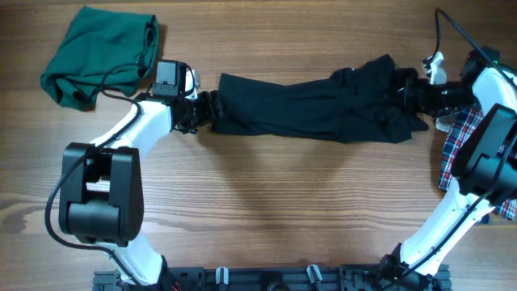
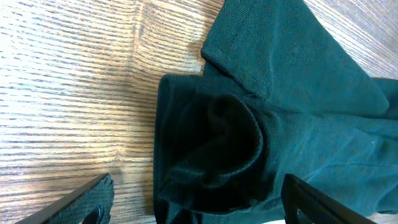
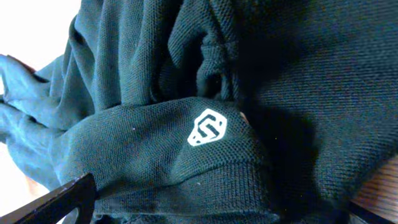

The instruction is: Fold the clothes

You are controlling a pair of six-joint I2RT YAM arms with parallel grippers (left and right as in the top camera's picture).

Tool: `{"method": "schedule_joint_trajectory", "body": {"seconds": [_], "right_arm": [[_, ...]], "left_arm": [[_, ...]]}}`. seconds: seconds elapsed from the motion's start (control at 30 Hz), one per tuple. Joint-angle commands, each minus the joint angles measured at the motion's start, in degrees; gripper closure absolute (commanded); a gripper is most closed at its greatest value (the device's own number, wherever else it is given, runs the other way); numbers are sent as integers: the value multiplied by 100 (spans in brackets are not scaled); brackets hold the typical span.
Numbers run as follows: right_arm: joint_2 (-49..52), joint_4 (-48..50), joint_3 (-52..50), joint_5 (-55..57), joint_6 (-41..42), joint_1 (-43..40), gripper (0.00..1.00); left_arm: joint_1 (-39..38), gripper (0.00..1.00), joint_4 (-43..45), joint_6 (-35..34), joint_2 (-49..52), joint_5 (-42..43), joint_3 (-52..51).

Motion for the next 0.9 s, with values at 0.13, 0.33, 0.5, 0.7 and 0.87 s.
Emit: {"method": "schedule_joint_trajectory", "body": {"seconds": [0.13, 0.33, 0.5, 0.7, 0.87], "right_arm": [[518, 24, -221, 828, 221, 568, 0], [560, 319, -221, 1163, 667, 828, 42], [560, 376, -221, 1158, 957, 824, 96], [557, 474, -214, 271, 1115, 824, 96], [505, 555, -208, -929, 1099, 824, 96]], "left_arm": [[35, 14, 39, -13, 76, 70, 76], [35, 14, 35, -13, 76, 70, 76], [35, 14, 35, -13, 76, 70, 76], [35, 14, 33, -13, 76, 72, 76], [35, 14, -2, 11, 76, 74, 76]]}}
